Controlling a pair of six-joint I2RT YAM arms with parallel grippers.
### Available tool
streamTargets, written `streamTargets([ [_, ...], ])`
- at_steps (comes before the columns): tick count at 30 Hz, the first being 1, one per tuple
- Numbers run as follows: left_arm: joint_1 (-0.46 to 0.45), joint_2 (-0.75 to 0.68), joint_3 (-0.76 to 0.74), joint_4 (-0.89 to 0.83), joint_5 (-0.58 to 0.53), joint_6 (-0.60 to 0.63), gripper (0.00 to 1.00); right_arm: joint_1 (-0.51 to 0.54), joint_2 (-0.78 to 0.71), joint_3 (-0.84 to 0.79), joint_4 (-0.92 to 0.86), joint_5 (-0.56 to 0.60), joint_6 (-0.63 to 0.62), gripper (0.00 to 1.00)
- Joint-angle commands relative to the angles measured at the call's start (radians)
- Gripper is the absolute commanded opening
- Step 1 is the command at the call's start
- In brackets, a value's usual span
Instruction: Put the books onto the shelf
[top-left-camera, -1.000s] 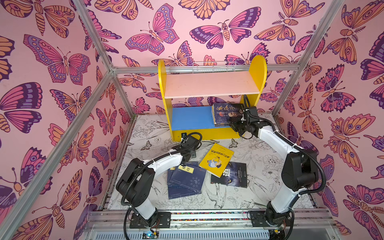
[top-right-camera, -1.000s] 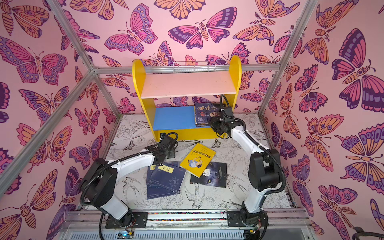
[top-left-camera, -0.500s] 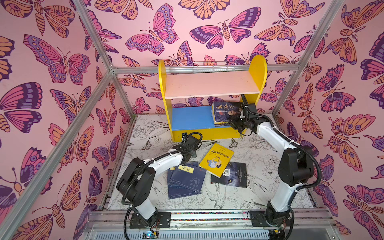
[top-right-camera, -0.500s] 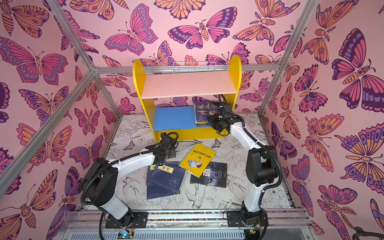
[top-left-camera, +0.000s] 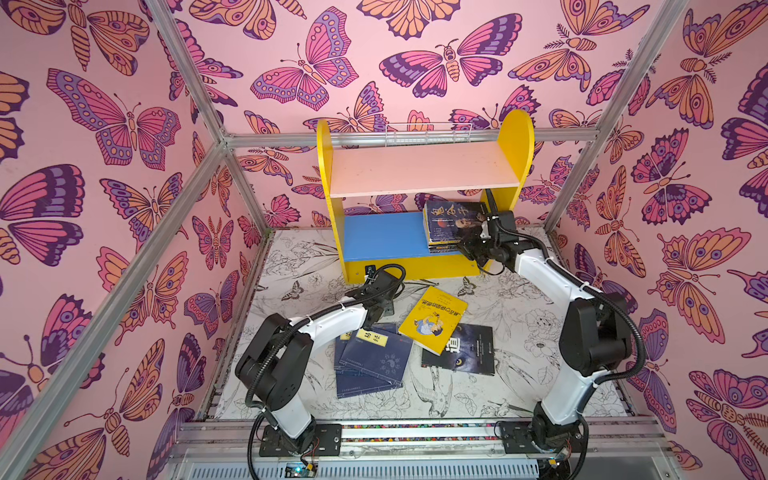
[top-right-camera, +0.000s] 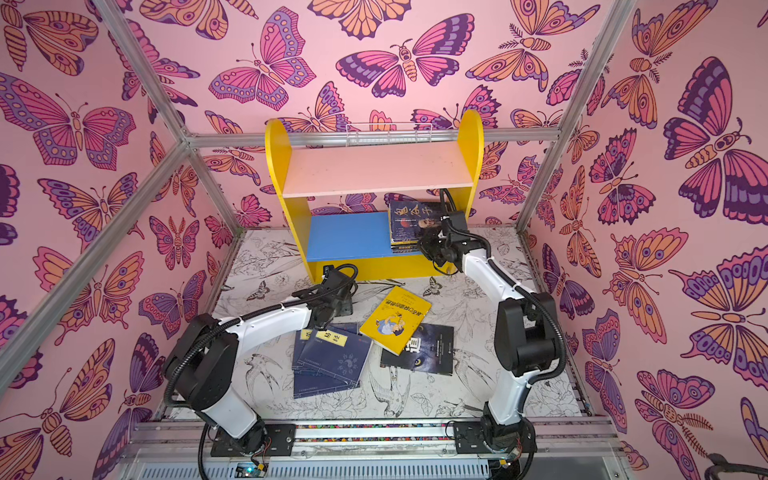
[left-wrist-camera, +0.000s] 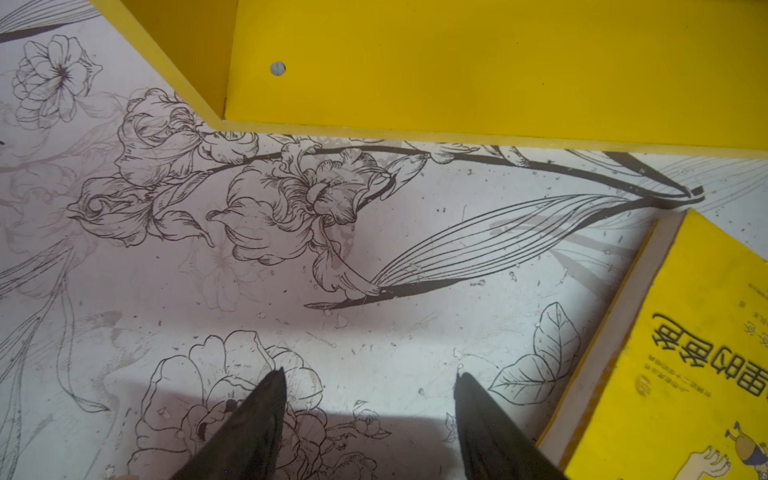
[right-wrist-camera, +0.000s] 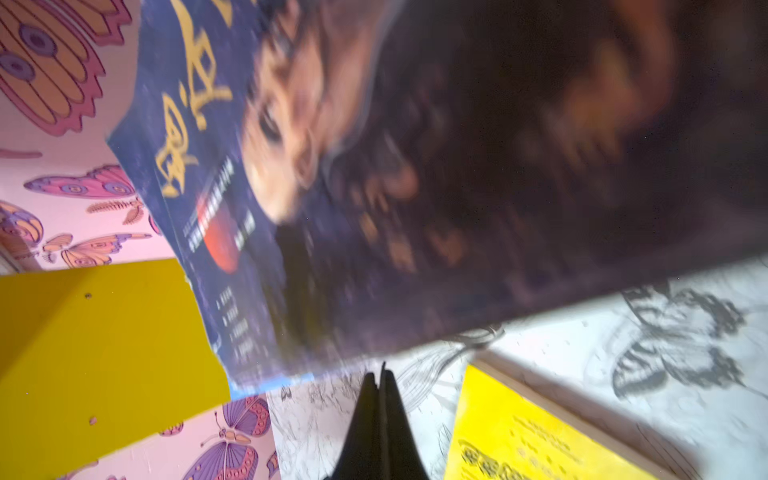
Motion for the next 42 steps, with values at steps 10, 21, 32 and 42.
streamTargets([
  [10, 0.0, 0.149, 0.107, 0.127, 0.383, 0.157, 0.72, -0.011, -0.342, -0.547, 0.04, 0.039, 0.085, 0.41],
  [21, -0.026, 0.293, 0.174, 0.126, 0.499, 0.217, 0.7, 0.001, -0.153, -0.599, 0.056, -0.128, 0.062, 0.49],
  [32, -0.054, 0.349, 0.173, 0.12, 0.598, 0.217, 0.54, 0.007, -0.086, -0.613, 0.346, -0.306, 0.093, 0.35],
  [42, -0.057, 0.357, 0.186, 0.123, 0.62, 0.217, 0.52, 0.038, -0.128, -0.586, 0.464, -0.441, 0.054, 0.12],
])
